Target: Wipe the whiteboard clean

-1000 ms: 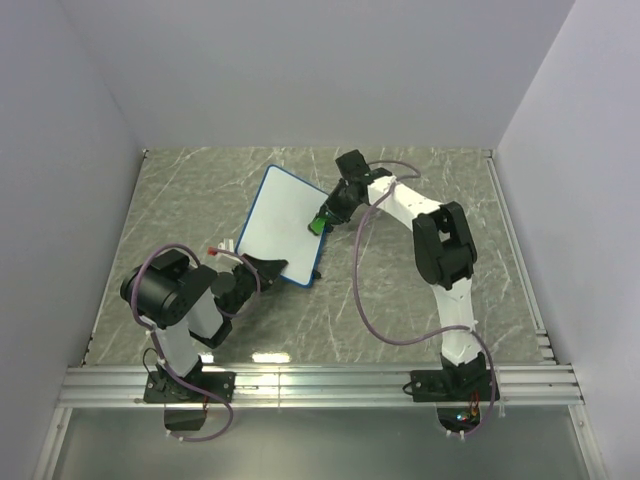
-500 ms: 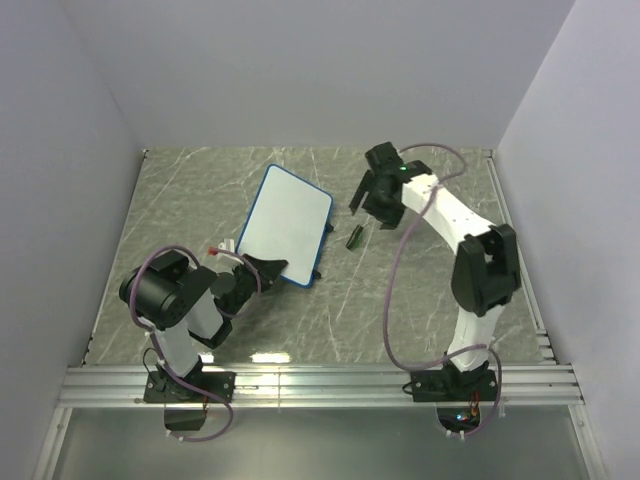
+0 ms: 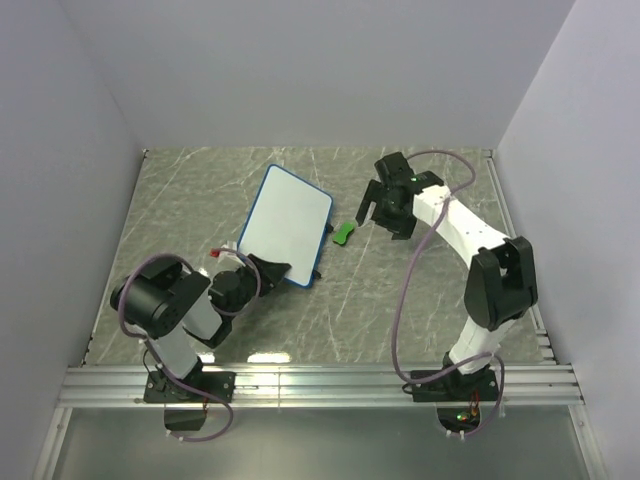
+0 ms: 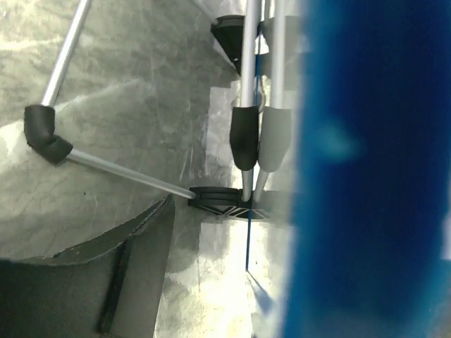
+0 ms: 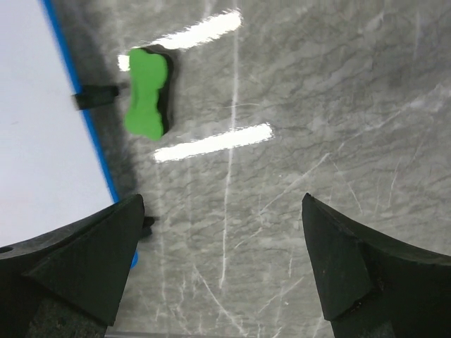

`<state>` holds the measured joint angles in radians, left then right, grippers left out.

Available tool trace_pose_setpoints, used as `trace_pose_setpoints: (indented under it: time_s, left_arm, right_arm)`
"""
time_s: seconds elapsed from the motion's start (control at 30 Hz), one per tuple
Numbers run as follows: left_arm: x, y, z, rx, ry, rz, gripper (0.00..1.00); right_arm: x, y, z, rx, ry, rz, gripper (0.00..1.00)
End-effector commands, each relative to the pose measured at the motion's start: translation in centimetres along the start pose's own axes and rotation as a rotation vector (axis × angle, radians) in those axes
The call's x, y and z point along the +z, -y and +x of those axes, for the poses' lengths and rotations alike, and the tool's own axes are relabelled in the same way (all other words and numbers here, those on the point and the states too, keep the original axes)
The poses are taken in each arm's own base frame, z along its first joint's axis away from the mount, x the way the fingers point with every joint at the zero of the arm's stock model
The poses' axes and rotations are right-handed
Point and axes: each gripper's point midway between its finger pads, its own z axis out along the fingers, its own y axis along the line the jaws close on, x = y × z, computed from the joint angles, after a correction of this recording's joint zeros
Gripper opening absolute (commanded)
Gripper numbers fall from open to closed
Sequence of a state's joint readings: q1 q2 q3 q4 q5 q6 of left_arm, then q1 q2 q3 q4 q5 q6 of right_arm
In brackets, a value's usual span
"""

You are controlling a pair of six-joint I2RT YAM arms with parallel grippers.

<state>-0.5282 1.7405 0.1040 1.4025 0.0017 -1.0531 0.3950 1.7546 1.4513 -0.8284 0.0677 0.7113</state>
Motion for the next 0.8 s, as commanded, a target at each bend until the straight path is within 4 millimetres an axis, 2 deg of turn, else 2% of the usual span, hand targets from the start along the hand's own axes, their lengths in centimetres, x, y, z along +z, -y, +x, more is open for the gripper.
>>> trace_pose_setpoints:
  time_s: [0.0,0.07,0.13,0.17,0.2,0.37,0.6,0.77]
  left_arm:
    - [-6.8,-11.2,8.9,0.045,-0.406,-0.457,0.56]
    - [-7.4,-11.4,9.5,0.026,-0.444,-0.486,0.56]
    - [-7.0,-10.8,9.1,0.03,-0.439,-0.482,0.56]
    - [-7.6,-11.2,9.3,0.039,-0.452,-0.515,0.56]
    - [-6.9,-10.2,8.6,0.047,-0.432,-0.492,0.56]
    - [-6.6,-9.1,7.8,0.075,-0.433,-0.514,0.57]
    - [-7.9,-10.3,9.2,0.041,-0.473,-0.586,0.56]
    - [-9.6,-10.2,10.8,0.017,-0.493,-0.597,0.56]
  right_arm:
    - [-3.7,-1.6,-1.7,-0.035,0.105,-0.112,1.0]
    - [-4.4,-1.6,-1.7,-0.039,0.123,-0.129,1.0]
    - [-4.6,-1.4,-1.5,-0.043,0.129,-0.138,1.0]
    - [-5.2,-1.3,-1.5,-0.046,0.14,-0.149,1.0]
    - [-5.3,-1.2,-1.4,-0.046,0.144,-0.153,1.0]
    - [-5.9,-0.3,-0.7,-0.063,0.164,-0.163,1.0]
    - [-6.0,0.4,0.2,-0.077,0.17,-0.18,1.0]
    - [-6.9,0.1,0.2,-0.103,0.204,-0.231,1.0]
